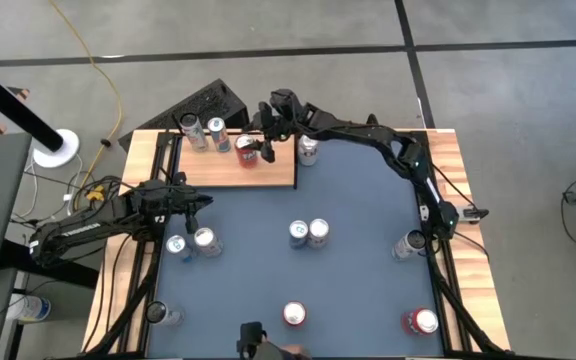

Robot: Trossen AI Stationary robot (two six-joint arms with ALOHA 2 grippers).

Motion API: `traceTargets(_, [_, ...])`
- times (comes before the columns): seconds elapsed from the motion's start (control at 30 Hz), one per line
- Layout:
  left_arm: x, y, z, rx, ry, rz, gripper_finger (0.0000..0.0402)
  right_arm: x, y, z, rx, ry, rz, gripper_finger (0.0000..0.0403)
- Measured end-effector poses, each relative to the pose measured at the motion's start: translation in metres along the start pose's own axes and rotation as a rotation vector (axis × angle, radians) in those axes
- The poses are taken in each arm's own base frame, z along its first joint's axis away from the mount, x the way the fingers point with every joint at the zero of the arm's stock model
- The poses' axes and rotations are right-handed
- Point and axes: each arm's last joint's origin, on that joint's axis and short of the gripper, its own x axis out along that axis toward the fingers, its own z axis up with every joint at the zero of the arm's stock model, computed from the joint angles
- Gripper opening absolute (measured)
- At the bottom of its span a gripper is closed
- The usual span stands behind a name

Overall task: Place canned beverage on shelf
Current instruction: Put the top right red soda can on the shelf

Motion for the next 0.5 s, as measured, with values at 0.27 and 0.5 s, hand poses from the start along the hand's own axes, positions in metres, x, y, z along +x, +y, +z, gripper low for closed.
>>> traceTargets(0.27, [0.000, 0.000, 0.000, 0.000, 0.000, 0.000, 0.0027, 0.011, -0.001, -0.012, 0.008, 0.000, 0.002, 0.0270])
traceTargets(0.5, [0.000, 0.000, 0.000, 0.000, 0.000, 0.000, 0.0027, 0.012, -0.001, -0.013, -0.002, 0.004, 0.001, 0.0270])
